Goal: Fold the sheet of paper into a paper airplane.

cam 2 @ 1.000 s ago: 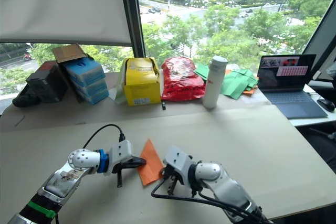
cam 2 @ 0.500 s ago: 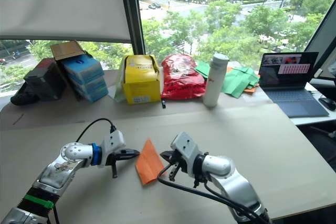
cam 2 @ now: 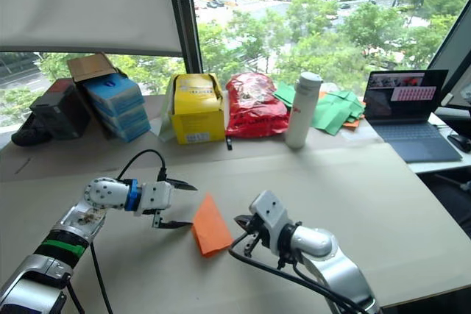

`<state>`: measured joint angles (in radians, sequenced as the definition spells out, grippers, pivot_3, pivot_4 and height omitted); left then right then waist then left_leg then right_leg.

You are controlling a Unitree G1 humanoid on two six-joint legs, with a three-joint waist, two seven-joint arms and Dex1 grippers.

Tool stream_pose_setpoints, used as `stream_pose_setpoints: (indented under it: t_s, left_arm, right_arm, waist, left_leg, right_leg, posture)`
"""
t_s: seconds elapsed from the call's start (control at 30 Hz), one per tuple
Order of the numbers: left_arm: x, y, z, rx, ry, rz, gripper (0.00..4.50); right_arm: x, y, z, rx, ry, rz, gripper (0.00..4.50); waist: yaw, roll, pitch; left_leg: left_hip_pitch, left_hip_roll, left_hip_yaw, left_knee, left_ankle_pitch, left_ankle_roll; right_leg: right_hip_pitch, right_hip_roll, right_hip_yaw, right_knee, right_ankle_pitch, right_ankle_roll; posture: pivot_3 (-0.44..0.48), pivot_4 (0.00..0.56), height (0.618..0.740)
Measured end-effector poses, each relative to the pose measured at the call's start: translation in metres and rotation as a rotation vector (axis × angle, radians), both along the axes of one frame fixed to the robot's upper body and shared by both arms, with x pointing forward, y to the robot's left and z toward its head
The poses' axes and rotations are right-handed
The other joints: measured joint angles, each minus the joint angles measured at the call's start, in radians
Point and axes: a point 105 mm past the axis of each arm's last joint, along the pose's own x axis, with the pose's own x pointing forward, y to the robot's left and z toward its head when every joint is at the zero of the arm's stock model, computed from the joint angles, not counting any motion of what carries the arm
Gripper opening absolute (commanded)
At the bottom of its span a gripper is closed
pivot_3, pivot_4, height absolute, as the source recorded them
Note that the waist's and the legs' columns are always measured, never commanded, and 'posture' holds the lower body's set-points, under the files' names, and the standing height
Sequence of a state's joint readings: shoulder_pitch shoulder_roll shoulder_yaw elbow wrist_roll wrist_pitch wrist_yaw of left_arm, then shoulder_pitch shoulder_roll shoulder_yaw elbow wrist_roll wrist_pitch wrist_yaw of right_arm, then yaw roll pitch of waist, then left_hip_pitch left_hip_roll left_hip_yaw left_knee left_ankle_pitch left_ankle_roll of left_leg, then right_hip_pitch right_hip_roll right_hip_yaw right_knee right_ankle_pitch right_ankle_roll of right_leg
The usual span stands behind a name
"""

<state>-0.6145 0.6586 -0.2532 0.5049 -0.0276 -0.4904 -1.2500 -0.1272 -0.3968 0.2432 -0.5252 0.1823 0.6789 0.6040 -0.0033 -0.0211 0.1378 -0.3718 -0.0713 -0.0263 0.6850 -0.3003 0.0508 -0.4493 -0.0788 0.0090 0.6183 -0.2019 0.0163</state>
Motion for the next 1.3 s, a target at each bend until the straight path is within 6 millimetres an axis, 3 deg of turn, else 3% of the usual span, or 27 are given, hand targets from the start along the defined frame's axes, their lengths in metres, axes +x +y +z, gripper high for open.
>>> stream_pose_setpoints:
  t_s: [0.07, 0.1, 0.23, 0.5, 0.63, 0.87, 1.0, 1.2, 1.23, 1.3]
  left_arm:
    - [0.002, -0.008, 0.006, -0.004, -0.042, -0.054, 4.47]
    - [0.002, -0.012, 0.007, -0.001, -0.054, -0.081, 3.92]
    - [-0.001, -0.023, 0.002, 0.032, -0.059, -0.161, 2.66]
    - [-0.006, -0.024, -0.004, 0.080, -0.046, -0.200, 0.02]
    - [-0.010, -0.020, -0.005, 0.116, -0.051, -0.196, 0.02]
    - [-0.017, -0.007, -0.005, 0.093, 0.050, 0.054, 0.02]
    - [-0.028, -0.008, -0.009, 0.096, 0.088, 0.091, 0.02]
    - [-0.029, -0.003, -0.017, 0.100, 0.120, 0.117, 1.88]
    - [-0.028, -0.002, -0.016, 0.094, 0.113, 0.120, 2.21]
    - [-0.028, 0.002, -0.014, 0.082, 0.118, 0.130, 2.88]
  right_arm:
    - [0.000, 0.000, 0.000, 0.000, -0.001, -0.006, 0.00]
    - [0.000, -0.001, 0.000, 0.000, -0.001, -0.012, 0.00]
    - [0.000, -0.002, 0.000, 0.001, -0.007, -0.026, 0.00]
    - [0.001, -0.004, 0.000, 0.002, -0.014, -0.053, 0.00]
    - [0.008, -0.011, 0.008, 0.010, -0.043, -0.100, 0.00]
    - [0.011, -0.022, 0.020, 0.035, -0.073, -0.123, 0.00]
    - [0.010, -0.021, 0.021, 0.044, -0.068, -0.111, 0.00]
    - [0.009, -0.019, 0.022, 0.040, -0.065, -0.076, 0.00]
    - [0.010, -0.020, 0.022, 0.037, -0.069, -0.074, 0.58]
    - [0.010, -0.020, 0.023, 0.027, -0.078, -0.058, 1.24]
  waist:
    - [0.002, 0.000, 0.000]
    - [0.002, 0.000, 0.000]
    - [-0.002, 0.000, 0.000]
    - [-0.007, 0.000, 0.000]
    - [-0.010, 0.000, 0.000]
    - [-0.009, 0.000, 0.000]
    - [-0.009, 0.000, 0.000]
    - [-0.007, 0.000, 0.000]
    - [-0.007, 0.000, 0.000]
    - [-0.007, 0.000, 0.000]
  left_leg:
    - [0.000, 0.000, 0.000, 0.001, 0.000, 0.001]
    - [0.000, 0.000, 0.001, 0.002, -0.001, 0.001]
    - [-0.002, 0.000, 0.002, 0.010, -0.002, 0.004]
    - [-0.002, 0.000, 0.003, 0.014, -0.005, 0.009]
    - [-0.002, 0.000, 0.003, 0.014, -0.004, 0.008]
    - [-0.003, 0.000, 0.003, 0.014, -0.004, 0.008]
    - [-0.002, 0.000, 0.003, 0.014, -0.004, 0.007]
    - [-0.002, 0.000, 0.003, 0.014, -0.003, 0.007]
    - [-0.002, 0.000, 0.003, 0.014, -0.003, 0.006]
    - [-0.002, 0.000, 0.003, 0.014, -0.002, 0.004]
  right_leg:
    - [0.000, 0.000, -0.001, 0.001, 0.000, 0.000]
    - [0.000, 0.001, -0.001, 0.002, 0.000, 0.000]
    - [-0.001, 0.002, -0.002, 0.007, 0.000, 0.001]
    - [-0.001, 0.003, -0.002, 0.012, 0.001, 0.002]
    - [-0.002, 0.003, -0.002, 0.012, 0.001, 0.002]
    - [-0.002, 0.004, -0.001, 0.012, 0.000, 0.002]
    - [-0.002, 0.004, -0.001, 0.012, 0.001, 0.002]
    - [-0.002, 0.003, -0.001, 0.013, 0.001, 0.002]
    - [-0.002, 0.003, -0.001, 0.013, 0.001, 0.002]
    - [-0.002, 0.002, -0.001, 0.013, 0.001, 0.002]
  posture:
    - [0.000, 0.150, 0.740]
    - [0.000, 0.150, 0.740]
    - [0.000, 0.150, 0.740]
    - [0.000, 0.150, 0.740]
    - [0.000, 0.150, 0.740]
    - [0.000, 0.150, 0.740]
    - [0.000, 0.150, 0.740]
    - [0.000, 0.150, 0.740]
    - [0.000, 0.150, 0.740]
    - [0.000, 0.150, 0.740]
